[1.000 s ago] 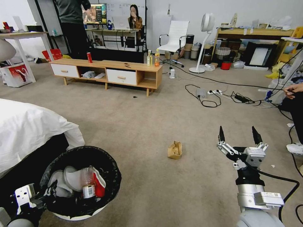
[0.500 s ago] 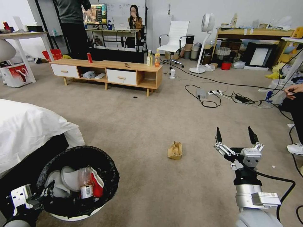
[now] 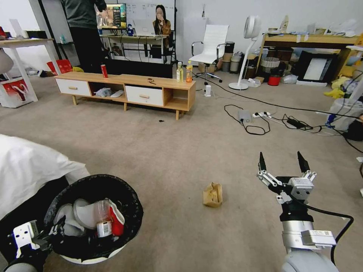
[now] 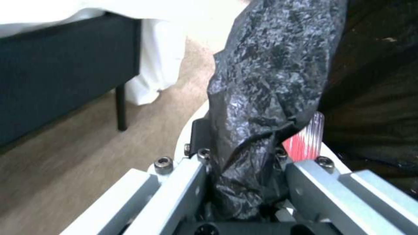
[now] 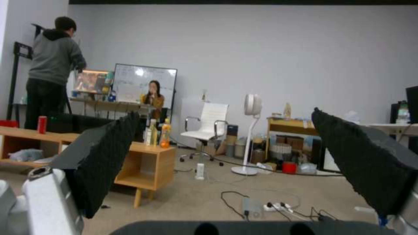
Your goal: Pick up the trash bin and place the garbage on the floor into it.
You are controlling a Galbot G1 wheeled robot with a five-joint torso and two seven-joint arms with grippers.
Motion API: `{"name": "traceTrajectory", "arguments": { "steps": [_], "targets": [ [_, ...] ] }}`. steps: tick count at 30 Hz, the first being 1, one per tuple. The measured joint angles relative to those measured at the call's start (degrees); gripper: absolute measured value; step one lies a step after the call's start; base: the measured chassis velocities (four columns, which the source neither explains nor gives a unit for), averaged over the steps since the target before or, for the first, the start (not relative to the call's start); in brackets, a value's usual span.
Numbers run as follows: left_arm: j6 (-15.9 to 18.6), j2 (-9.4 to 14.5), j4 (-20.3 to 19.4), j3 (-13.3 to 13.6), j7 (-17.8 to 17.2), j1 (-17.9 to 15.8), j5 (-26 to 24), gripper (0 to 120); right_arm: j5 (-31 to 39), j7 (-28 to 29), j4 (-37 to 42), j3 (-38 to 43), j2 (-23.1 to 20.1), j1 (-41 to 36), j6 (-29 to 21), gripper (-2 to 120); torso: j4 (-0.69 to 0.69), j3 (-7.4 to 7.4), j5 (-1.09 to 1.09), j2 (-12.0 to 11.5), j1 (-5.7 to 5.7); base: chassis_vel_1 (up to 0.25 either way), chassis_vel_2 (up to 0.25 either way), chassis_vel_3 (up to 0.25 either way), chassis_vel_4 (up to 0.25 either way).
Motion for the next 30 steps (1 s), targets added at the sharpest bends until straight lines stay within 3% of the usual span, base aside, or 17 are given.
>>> {"name": "traceTrajectory", "arguments": {
  "steps": [11, 20, 30],
  "targets": [
    [0.0, -0.1, 0.1, 0.2, 0.1, -0.1, 0.1, 5, -0.1, 0.0, 0.0, 0.0, -0.1, -0.2, 0.2, 100, 0.00, 0.00, 0.02, 0.0, 0.00, -0.239, 0.253, 0.241, -0.247],
    [0.0, -0.2, 0.2, 0.2, 0.1, -0.1, 0.2, 5, 0.2, -0.1, -0.1, -0.5, -0.1, -0.4, 0.7, 100, 0.00, -0.01, 0.02, 0.0, 0.00, -0.122, 0.096, 0.109, -0.102],
    [0.0, -0.3, 0.3, 0.3, 0.2, -0.2, 0.2, 5, 1.4, 0.2, -0.6, -0.1, -2.2, 0.2, -0.4, 100, 0.00, -0.02, 0.02, 0.0, 0.00, -0.015, 0.016, 0.017, -0.017]
  ]
}}
